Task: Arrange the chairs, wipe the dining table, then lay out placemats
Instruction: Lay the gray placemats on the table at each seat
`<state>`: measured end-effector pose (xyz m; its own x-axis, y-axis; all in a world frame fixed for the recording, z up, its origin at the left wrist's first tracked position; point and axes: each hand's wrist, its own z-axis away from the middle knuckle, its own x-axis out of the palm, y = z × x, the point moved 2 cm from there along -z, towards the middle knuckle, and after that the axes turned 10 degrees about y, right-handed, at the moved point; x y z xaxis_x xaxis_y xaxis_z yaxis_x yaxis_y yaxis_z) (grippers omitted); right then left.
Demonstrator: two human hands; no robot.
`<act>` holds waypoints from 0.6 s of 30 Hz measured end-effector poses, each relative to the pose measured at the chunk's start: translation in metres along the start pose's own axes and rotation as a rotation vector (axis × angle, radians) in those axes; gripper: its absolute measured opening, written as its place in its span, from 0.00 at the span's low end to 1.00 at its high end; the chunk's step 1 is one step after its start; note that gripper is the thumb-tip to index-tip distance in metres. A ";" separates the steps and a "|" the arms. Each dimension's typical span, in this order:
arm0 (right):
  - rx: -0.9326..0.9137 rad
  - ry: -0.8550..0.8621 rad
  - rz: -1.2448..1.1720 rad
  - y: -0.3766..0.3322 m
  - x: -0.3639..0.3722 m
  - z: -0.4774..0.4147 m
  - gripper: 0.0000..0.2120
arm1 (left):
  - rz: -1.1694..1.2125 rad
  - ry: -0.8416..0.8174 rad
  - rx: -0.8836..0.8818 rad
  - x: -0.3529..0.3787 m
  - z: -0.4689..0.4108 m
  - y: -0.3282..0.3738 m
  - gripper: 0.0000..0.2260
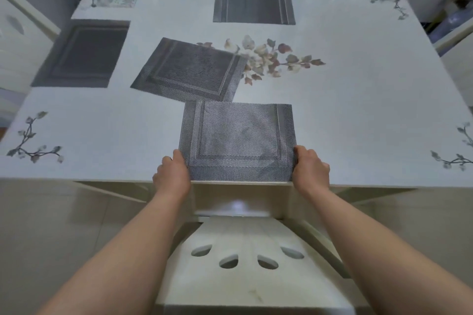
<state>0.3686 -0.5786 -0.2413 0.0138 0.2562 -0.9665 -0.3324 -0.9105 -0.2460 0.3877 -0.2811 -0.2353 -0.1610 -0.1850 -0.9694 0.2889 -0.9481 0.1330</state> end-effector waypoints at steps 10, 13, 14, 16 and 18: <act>0.007 -0.038 0.035 -0.003 -0.001 -0.004 0.22 | -0.040 -0.030 0.001 -0.001 0.001 0.002 0.16; 0.008 -0.052 0.033 -0.004 -0.003 -0.004 0.22 | -0.049 -0.032 -0.002 0.000 0.000 0.002 0.16; 0.009 -0.054 0.034 -0.004 -0.003 -0.004 0.22 | -0.053 -0.034 -0.001 0.000 -0.001 0.002 0.16; 0.008 -0.053 0.039 -0.004 -0.003 -0.004 0.21 | -0.064 -0.038 0.001 0.000 -0.001 0.002 0.16; 0.006 -0.046 0.038 -0.004 -0.003 -0.003 0.21 | -0.076 -0.036 0.004 0.000 -0.002 0.001 0.15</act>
<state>0.3727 -0.5762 -0.2376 -0.0429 0.2361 -0.9708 -0.3378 -0.9179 -0.2083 0.3896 -0.2821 -0.2357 -0.2163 -0.1218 -0.9687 0.2706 -0.9608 0.0603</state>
